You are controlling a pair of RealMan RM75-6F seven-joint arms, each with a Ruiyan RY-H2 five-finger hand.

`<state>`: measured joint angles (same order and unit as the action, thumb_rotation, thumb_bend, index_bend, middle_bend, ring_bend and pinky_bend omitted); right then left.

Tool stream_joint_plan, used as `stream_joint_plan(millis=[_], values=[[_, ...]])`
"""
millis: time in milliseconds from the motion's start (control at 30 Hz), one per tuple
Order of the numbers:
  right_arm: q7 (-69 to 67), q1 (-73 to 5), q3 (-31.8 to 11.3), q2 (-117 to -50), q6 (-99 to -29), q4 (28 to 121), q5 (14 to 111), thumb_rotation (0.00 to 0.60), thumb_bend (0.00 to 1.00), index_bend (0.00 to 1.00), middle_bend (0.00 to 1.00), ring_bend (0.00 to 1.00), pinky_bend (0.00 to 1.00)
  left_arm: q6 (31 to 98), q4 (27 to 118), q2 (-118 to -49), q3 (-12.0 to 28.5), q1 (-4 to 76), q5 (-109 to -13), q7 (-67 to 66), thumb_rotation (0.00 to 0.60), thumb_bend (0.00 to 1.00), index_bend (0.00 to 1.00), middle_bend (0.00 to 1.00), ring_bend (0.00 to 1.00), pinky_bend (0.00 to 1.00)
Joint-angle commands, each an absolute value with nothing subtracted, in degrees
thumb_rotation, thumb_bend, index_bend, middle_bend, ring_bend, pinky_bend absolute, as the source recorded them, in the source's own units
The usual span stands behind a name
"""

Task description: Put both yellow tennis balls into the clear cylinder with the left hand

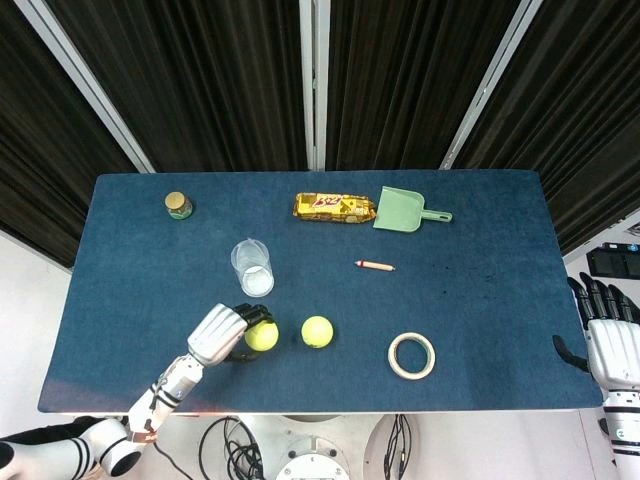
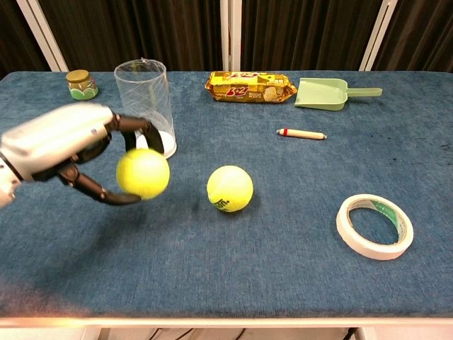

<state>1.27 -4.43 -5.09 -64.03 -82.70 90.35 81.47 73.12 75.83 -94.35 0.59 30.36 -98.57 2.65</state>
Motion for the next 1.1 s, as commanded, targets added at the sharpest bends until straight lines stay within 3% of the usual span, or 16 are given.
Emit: stream_joint_plan(millis=[33, 167, 433, 733, 1000, 1100], values=[[1.29, -4.41, -5.08, -64.04, -82.78, 90.42, 81.55, 0.600, 0.24, 0.00, 0.00, 0.00, 0.00, 76.79, 81.80, -89.74, 3.39, 30.49, -99.40, -1.40, 0.600, 0.23, 0.60, 0.58, 0.57, 0.84], [1.51, -4.45, -5.08, -64.12, -82.84, 90.51, 81.67, 0.600, 0.24, 0.00, 0.00, 0.00, 0.00, 78.12, 85.46, -86.63, 6.71, 31.15, -98.36, -4.72, 0.600, 0.26, 0.62, 0.60, 0.58, 0.84], [1.77, -4.37, -5.30, -63.98, -83.17, 90.77, 81.52, 0.600, 0.24, 0.00, 0.00, 0.00, 0.00, 74.12, 87.61, -83.72, 12.38, 34.46, -92.29, -6.65, 0.600, 0.26, 0.62, 0.60, 0.58, 0.84], [2.03, -4.52, -5.15, -64.16, -82.72, 90.68, 81.47, 0.600, 0.24, 0.00, 0.00, 0.00, 0.00, 67.82, 82.71, -86.80, 14.36, 38.89, -86.75, -5.32, 0.600, 0.26, 0.62, 0.60, 0.58, 0.84], [1.54, -4.69, -5.46, -64.05, -82.31, 90.40, 80.88, 0.600, 0.24, 0.00, 0.00, 0.00, 0.00, 67.09, 79.29, -88.48, 14.96, 40.60, -84.87, -5.15, 0.600, 0.26, 0.62, 0.60, 0.57, 0.83], [1.38, -4.67, -5.40, -64.04, -82.26, 90.32, 80.90, 0.600, 0.24, 0.00, 0.00, 0.00, 0.00, 66.64, 78.35, -88.77, 14.67, 40.93, -84.26, -5.44, 0.600, 0.26, 0.55, 0.55, 0.52, 0.79]])
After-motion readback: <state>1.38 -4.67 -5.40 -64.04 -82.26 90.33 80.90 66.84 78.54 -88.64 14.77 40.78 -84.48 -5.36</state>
